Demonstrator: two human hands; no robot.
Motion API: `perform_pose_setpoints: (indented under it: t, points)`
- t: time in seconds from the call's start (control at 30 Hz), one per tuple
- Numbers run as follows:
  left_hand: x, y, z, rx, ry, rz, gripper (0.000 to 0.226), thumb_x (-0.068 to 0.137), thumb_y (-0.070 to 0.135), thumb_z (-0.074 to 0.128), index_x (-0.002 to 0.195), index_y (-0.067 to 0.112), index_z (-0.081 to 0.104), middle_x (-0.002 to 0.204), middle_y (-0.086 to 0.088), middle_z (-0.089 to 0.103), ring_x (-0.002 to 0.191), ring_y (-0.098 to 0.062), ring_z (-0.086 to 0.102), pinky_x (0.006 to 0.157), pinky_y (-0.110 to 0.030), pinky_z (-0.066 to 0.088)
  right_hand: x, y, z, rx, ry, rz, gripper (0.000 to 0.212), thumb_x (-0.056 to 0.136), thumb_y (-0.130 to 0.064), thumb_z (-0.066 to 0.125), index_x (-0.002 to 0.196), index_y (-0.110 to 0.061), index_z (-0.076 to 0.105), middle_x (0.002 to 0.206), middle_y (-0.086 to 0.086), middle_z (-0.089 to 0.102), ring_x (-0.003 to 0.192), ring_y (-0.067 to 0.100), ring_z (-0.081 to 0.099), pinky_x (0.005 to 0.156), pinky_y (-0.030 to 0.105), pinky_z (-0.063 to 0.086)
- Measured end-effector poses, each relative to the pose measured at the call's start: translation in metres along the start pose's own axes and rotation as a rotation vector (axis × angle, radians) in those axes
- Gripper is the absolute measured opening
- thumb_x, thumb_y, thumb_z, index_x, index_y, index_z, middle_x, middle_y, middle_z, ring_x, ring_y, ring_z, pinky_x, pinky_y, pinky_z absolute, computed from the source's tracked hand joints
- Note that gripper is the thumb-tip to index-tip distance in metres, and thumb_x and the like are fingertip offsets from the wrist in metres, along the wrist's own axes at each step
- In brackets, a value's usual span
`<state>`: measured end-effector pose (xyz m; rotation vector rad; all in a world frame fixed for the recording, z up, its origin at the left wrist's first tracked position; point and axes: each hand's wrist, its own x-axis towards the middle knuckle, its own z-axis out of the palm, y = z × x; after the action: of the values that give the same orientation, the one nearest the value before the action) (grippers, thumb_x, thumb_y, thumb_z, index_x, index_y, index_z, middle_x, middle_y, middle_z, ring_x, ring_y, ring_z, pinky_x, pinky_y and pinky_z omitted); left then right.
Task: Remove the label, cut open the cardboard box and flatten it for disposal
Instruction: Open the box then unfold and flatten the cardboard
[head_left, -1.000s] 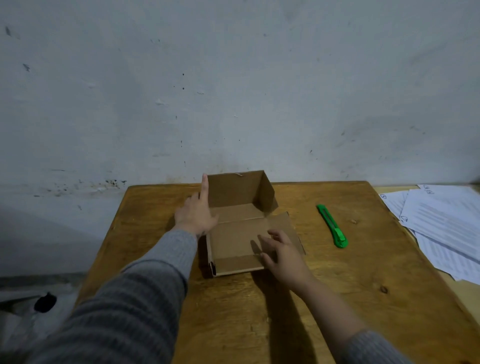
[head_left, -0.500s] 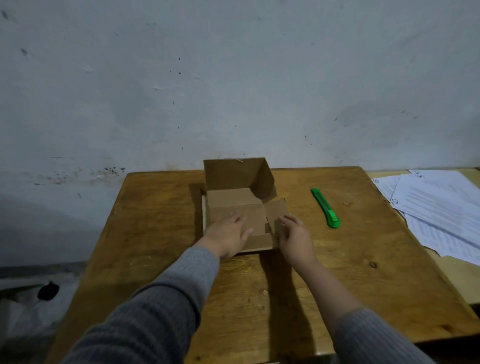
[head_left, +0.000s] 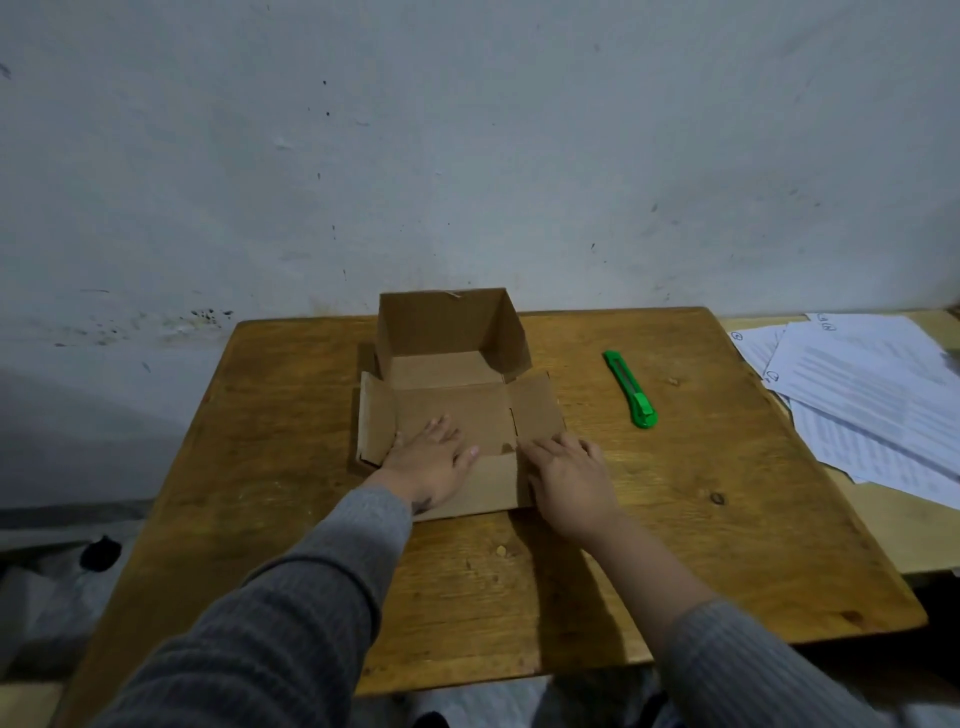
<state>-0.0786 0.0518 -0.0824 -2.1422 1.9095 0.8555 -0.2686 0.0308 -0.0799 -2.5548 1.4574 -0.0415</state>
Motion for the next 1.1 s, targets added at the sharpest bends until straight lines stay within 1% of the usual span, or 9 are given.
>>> perform_pose_setpoints:
  t: [0.13, 0.27, 0.37, 0.4, 0.47, 0.57, 0.67, 0.87, 1.1]
  points:
    - [-0.005, -0.005, 0.004, -0.055, 0.014, 0.01, 0.058, 0.101, 0.049, 0.008, 0.154, 0.025, 0.011, 0.161, 0.005, -0.007, 0.148, -0.013, -0.008, 0.119, -0.049, -0.006, 0.009, -0.005, 0.002, 0.189, -0.141, 0.132, 0.038, 0.1, -0.037, 0.029, 0.121, -0.028, 0.058, 0.124, -0.004, 0.06, 0.12, 0.019, 0.048, 0.104, 0.043, 0.024]
    - [-0.013, -0.004, -0.003, -0.158, 0.028, 0.02, 0.056, 0.102, 0.048, 0.01, 0.152, 0.025, 0.017, 0.162, 0.004, 0.003, 0.148, -0.013, -0.001, 0.12, -0.045, -0.001, 0.015, -0.007, 0.002, 0.407, -0.115, 0.395, 0.054, 0.097, -0.053, 0.025, 0.095, -0.023, 0.069, 0.097, 0.0, 0.068, 0.105, 0.022, 0.058, 0.107, 0.047, 0.03]
    - [-0.016, -0.01, -0.011, -0.137, 0.038, -0.002, 0.057, 0.102, 0.049, 0.018, 0.152, 0.021, 0.019, 0.161, 0.001, 0.012, 0.148, -0.016, 0.004, 0.121, -0.04, 0.005, 0.019, -0.005, 0.004, 0.426, -0.176, 0.398, 0.041, 0.09, -0.055, 0.046, 0.065, -0.027, 0.062, 0.072, -0.008, 0.061, 0.096, 0.023, 0.06, 0.1, 0.045, 0.036]
    - [-0.018, -0.012, -0.012, -0.085, 0.038, -0.001, 0.058, 0.101, 0.049, 0.023, 0.152, 0.021, 0.018, 0.161, 0.001, 0.011, 0.148, -0.017, 0.004, 0.12, -0.04, 0.006, 0.018, -0.006, 0.002, 0.446, -0.178, 0.376, 0.035, 0.086, -0.054, 0.054, 0.062, -0.029, 0.06, 0.071, -0.012, 0.06, 0.098, 0.022, 0.06, 0.102, 0.049, 0.034]
    - [-0.027, -0.015, -0.009, -0.015, 0.03, 0.003, 0.063, 0.099, 0.052, 0.03, 0.153, 0.022, 0.016, 0.161, 0.001, 0.008, 0.148, -0.017, 0.002, 0.12, -0.043, 0.005, 0.015, -0.003, -0.002, 0.491, -0.185, 0.345, 0.016, 0.079, -0.052, 0.065, 0.08, -0.036, 0.064, 0.091, -0.016, 0.066, 0.111, 0.019, 0.057, 0.109, 0.058, 0.026]
    - [-0.039, -0.017, 0.0, 0.024, -0.001, -0.003, 0.085, 0.088, 0.07, 0.039, 0.154, 0.025, 0.01, 0.162, 0.003, 0.0, 0.148, -0.016, -0.006, 0.118, -0.052, -0.002, 0.004, -0.002, -0.012, 0.429, -0.342, 0.302, 0.053, 0.077, -0.052, 0.067, 0.126, -0.04, 0.052, 0.138, -0.008, 0.052, 0.137, 0.024, 0.036, 0.113, 0.063, -0.001]
    - [-0.047, -0.022, 0.015, 0.122, -0.027, -0.045, 0.107, 0.075, 0.084, 0.04, 0.154, 0.024, 0.0, 0.161, 0.003, -0.01, 0.147, -0.017, -0.014, 0.115, -0.059, -0.01, -0.004, -0.008, -0.013, 0.226, -0.451, 0.194, 0.079, 0.076, -0.056, 0.066, 0.144, -0.038, 0.029, 0.157, -0.003, 0.024, 0.146, 0.025, 0.012, 0.109, 0.066, -0.011]
    - [-0.062, -0.032, 0.052, 0.238, 0.151, -0.123, 0.108, 0.071, 0.091, 0.019, 0.153, 0.026, -0.009, 0.159, 0.001, -0.022, 0.147, -0.018, -0.016, 0.106, -0.066, -0.018, -0.02, -0.009, 0.018, -0.021, -0.459, 0.059, 0.101, 0.075, -0.073, 0.051, 0.15, -0.033, -0.005, 0.159, 0.001, -0.018, 0.145, 0.022, -0.022, 0.106, 0.069, -0.016]
    - [-0.069, -0.038, 0.062, 0.206, 0.303, -0.239, 0.123, 0.058, 0.098, 0.017, 0.15, 0.026, -0.02, 0.161, -0.006, -0.014, 0.147, -0.024, -0.015, 0.107, -0.063, -0.021, -0.009, -0.019, 0.016, -0.11, -0.408, 0.019, 0.113, 0.071, -0.066, 0.063, 0.15, -0.027, -0.009, 0.157, 0.006, -0.024, 0.142, 0.026, -0.028, 0.104, 0.067, -0.019]
